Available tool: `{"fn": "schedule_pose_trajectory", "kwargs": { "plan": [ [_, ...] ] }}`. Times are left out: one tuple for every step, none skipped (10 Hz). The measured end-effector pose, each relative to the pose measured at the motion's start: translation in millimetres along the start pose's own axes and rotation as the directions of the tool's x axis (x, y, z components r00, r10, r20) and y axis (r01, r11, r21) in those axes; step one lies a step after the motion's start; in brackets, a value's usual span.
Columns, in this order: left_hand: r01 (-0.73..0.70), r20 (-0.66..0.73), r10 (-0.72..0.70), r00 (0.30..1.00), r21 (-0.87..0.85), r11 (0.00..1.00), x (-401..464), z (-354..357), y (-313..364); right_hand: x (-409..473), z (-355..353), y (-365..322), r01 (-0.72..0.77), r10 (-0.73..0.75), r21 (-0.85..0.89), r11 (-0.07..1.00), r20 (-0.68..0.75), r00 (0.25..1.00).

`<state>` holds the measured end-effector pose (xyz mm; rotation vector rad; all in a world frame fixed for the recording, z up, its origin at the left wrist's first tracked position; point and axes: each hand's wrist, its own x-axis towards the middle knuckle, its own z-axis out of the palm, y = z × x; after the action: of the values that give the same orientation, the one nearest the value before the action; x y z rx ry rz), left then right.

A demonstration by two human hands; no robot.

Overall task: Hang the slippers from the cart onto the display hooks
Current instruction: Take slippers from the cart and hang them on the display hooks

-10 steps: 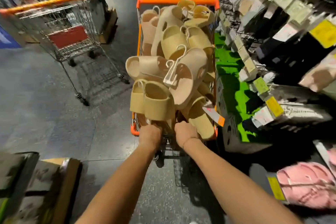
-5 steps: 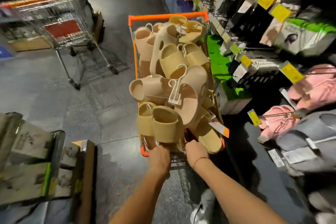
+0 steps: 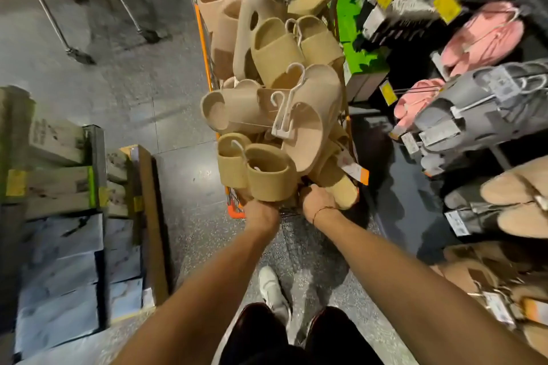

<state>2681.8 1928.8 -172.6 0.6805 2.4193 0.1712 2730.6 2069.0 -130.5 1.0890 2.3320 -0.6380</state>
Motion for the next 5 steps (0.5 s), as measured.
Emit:
{"fn": "schedule_pose_trajectory", "kwargs": {
  "plan": [
    [-0.081,0.028,0.076,0.997,0.253,0.964,-19.1,6.2,2.9,-22.9,11.9,9.6,0.056,-0.055,-0.047,0.997,0.014,0.998],
    [-0.003,-0.027,0.01,1.0,0.277,0.961,-40.2,5.3,8.1,-40.7,25.8,21.1,0.114,-0.111,-0.125,0.986,0.035,0.993],
    [-0.008,-0.013,0.013,1.0,0.325,0.946,-60.5,13.3,10.5,-65.8,31.7,28.3,0.224,-0.22,-0.291,0.93,0.047,0.974],
    [-0.037,0.029,0.027,0.999,0.423,0.905,-82.7,15.0,13.9,-85.7,37.8,38.6,0.312,-0.318,-0.44,0.842,0.061,0.946],
    [-0.059,0.127,-0.003,0.992,0.482,0.874,-98.9,11.9,16.1,-100.6,35.4,47.1,0.354,-0.311,-0.409,0.841,0.169,0.935]
  ]
}}
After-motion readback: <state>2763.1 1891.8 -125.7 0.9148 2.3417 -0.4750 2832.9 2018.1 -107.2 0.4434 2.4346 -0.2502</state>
